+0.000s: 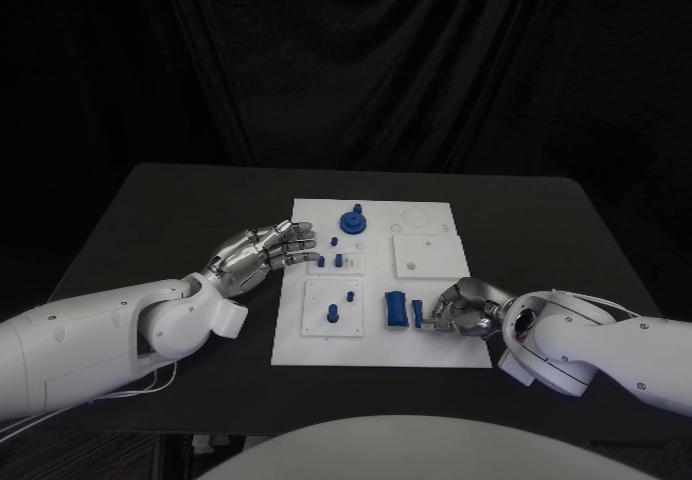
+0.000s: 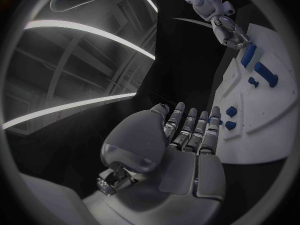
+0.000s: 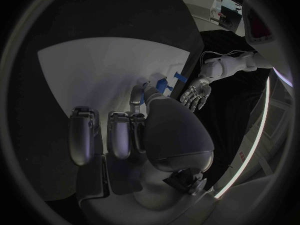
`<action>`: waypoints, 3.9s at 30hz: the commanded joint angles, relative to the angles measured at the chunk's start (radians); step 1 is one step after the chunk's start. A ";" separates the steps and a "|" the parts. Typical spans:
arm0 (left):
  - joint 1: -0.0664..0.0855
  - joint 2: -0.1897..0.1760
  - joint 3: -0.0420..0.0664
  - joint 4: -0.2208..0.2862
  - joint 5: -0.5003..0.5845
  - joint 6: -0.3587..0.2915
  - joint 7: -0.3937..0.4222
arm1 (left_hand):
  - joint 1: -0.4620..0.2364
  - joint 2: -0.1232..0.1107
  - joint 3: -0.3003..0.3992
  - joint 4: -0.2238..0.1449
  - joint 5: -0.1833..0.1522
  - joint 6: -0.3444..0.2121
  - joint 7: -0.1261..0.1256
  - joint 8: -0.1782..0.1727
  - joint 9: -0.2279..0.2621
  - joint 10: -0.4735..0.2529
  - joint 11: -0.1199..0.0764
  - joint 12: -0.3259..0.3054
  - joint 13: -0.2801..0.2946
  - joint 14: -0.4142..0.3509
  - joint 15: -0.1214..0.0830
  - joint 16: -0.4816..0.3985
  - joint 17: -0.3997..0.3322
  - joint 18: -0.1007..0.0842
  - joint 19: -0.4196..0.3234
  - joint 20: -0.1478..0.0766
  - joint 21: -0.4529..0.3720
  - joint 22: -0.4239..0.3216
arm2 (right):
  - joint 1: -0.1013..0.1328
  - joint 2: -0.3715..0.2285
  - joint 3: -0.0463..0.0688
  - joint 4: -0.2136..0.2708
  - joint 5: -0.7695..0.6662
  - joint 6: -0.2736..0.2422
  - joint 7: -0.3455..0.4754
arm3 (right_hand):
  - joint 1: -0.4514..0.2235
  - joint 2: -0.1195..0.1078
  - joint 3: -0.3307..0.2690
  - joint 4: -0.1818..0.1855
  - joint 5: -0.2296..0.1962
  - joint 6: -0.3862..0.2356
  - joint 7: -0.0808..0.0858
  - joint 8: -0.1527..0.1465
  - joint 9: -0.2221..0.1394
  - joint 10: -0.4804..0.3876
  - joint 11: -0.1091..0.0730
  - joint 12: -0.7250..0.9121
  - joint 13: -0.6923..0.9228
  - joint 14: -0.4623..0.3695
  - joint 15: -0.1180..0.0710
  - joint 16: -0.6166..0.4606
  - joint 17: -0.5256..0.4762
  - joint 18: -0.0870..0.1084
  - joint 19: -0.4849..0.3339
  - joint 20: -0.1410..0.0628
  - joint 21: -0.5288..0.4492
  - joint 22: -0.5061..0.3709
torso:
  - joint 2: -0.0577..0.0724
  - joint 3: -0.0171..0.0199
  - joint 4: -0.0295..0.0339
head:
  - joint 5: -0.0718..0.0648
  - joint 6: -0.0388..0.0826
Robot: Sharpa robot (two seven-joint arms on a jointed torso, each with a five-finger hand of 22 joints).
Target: Assemble the parts on the task board
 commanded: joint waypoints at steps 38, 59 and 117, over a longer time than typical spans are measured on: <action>0.096 0.091 0.001 -0.034 0.007 -0.137 0.255 | -0.147 -0.025 -0.090 0.084 -0.088 -0.061 0.035 -0.015 -0.021 -0.040 -0.066 -0.110 -0.008 -0.161 -0.085 -0.240 -0.025 0.010 -0.186 -0.056 -0.106 -0.141 | 0.132 0.066 -0.004 -0.229 0.743 -0.050 0.939 | -0.205 0.095 -0.052 0.057 0.248 -0.179 0.162 -0.279 -0.409 -0.860 0.286 -1.052 -0.834 -0.798 0.309 -1.135 -0.991 0.098 -0.739 0.249 -1.365 -0.498 | -0.086 0.0135 -0.0176 | -0.013 0.000; 0.072 0.217 0.001 -0.152 0.007 -0.226 0.313 | -0.112 0.025 -0.246 0.083 -0.105 -0.482 -0.248 -0.088 -0.080 -0.245 -0.195 -0.391 -0.039 -0.193 -0.187 -0.476 -0.056 0.087 -0.304 -0.077 -0.202 -0.395 | 0.046 0.116 -0.004 -0.332 0.938 0.106 1.025 | -0.176 0.213 -0.325 0.057 0.201 -0.822 -0.134 -0.600 -0.772 -1.445 0.106 -1.367 -1.263 -1.434 0.249 -1.439 -1.284 0.143 -1.438 0.240 -1.445 -1.223 | -0.214 0.0350 -0.0621 | 0.003 0.028; 0.006 0.160 0.212 0.079 -0.054 -0.956 -0.057 | -1.199 -0.261 -0.041 -0.210 -0.523 -0.631 -0.181 -0.108 -0.101 -0.250 -0.279 -0.557 -0.062 -0.193 -0.286 -0.476 -0.056 -0.092 -0.322 -0.289 -0.218 -0.479 | -0.014 0.214 0.244 -0.206 1.019 -0.411 0.868 | -1.311 0.026 -0.087 -0.236 -0.167 -0.925 -0.004 -0.617 -0.789 -1.467 0.052 -1.568 -1.307 -1.467 0.107 -1.549 -1.307 -0.031 -1.467 -0.007 -1.460 -1.308 | -0.072 0.0577 -0.0236 | -0.013 0.273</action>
